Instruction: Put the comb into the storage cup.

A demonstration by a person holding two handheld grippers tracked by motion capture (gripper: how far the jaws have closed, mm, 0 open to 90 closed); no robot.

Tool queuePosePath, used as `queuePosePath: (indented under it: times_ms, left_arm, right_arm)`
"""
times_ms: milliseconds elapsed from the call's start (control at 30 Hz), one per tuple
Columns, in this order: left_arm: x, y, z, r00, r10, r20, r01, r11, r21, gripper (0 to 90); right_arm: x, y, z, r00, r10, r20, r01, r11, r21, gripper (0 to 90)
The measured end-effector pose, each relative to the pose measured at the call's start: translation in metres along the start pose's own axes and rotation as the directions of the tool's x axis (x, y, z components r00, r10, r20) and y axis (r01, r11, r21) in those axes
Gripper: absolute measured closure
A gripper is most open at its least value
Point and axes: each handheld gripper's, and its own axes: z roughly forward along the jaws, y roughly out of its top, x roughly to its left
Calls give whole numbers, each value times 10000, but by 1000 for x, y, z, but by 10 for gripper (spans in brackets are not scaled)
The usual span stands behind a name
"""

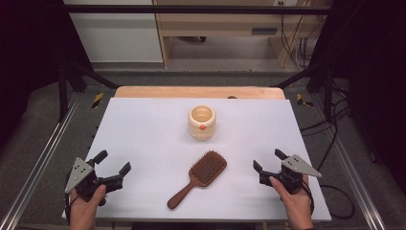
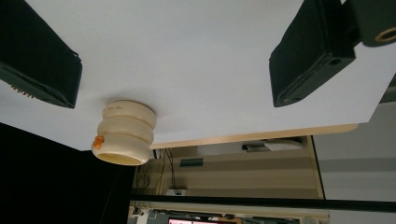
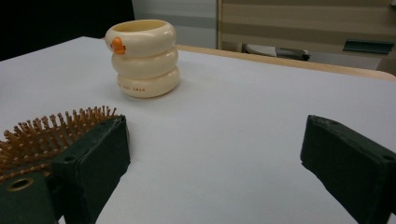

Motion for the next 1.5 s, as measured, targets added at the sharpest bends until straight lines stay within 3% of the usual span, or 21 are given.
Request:
queuePosePath:
  times_ms: [433,667,1000,1133,1267,1500]
  left_arm:
    - [-1,0,1,10000,39,25,-39,10000,35,27]
    - [-1,-1,1,10000,64,19,-64,10000,56,27]
    - [-1,-1,2,9999,104,21,-104,9999,93,27]
    - [-2,-1,3,9999,131,91,-132,9998,127,27]
    - [-3,-2,3,9999,149,83,-151,9998,157,27]
    - [-3,-2,3,9998,161,74,-162,9998,150,27]
  right_arm:
    - [5,2,3,9999,-101,-6,101,9995,293,250]
    - [17,3,9,9989,-455,-62,458,9967,670,478]
    - [25,3,16,9983,-515,-287,541,9936,993,670]
    - [32,5,23,9964,-701,-480,751,9909,1116,758]
    - [41,9,36,9941,-714,-821,837,9840,1575,828]
    - [54,17,58,9866,-984,-1300,1214,9755,1832,899]
